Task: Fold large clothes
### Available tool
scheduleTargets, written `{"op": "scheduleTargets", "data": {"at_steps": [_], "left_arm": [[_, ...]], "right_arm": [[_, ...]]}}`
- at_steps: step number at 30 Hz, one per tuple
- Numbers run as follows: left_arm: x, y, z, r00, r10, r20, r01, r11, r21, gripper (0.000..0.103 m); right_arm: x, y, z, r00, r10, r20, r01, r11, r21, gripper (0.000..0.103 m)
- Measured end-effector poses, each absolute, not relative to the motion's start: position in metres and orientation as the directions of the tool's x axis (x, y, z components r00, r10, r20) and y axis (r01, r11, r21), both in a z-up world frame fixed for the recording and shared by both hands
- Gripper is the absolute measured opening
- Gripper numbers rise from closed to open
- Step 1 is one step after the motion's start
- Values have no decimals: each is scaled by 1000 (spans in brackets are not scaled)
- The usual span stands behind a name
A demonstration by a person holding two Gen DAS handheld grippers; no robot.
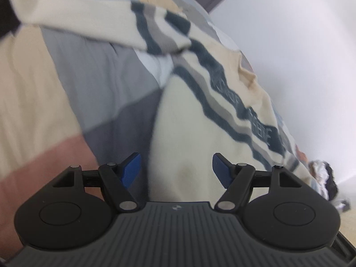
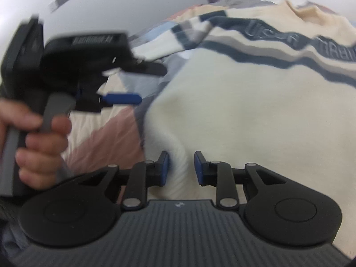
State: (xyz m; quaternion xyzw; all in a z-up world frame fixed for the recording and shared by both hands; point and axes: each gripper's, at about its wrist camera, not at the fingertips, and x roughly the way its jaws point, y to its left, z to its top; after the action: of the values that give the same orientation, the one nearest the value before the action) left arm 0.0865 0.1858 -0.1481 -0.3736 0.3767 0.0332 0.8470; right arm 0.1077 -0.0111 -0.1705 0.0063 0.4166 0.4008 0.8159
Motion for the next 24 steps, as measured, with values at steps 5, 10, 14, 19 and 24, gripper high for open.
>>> {"op": "scheduleTargets", "data": {"at_steps": [5, 10, 14, 19, 24], "left_arm": [[90, 179, -158, 688, -259, -678, -334, 717, -612, 61], [89, 177, -170, 668, -310, -677, -351, 670, -654, 48], [86, 174, -178, 639, -328, -696, -382, 649, -657, 48], [88, 161, -178, 606, -341, -719, -360, 688, -630, 37], [83, 165, -161, 629, -341, -699, -333, 694, -638, 22]], "right_arm": [[121, -21, -181, 348, 622, -701, -561, 738, 376, 28], [128, -35, -187, 331, 642, -692, -479, 746, 463, 28], [127, -31, -185, 335, 636, -695, -497, 746, 443, 28], [126, -26, -179, 346, 634, -692, -519, 744, 421, 29], [113, -35, -160, 431, 623, -654, -515, 764, 388, 30]]}}
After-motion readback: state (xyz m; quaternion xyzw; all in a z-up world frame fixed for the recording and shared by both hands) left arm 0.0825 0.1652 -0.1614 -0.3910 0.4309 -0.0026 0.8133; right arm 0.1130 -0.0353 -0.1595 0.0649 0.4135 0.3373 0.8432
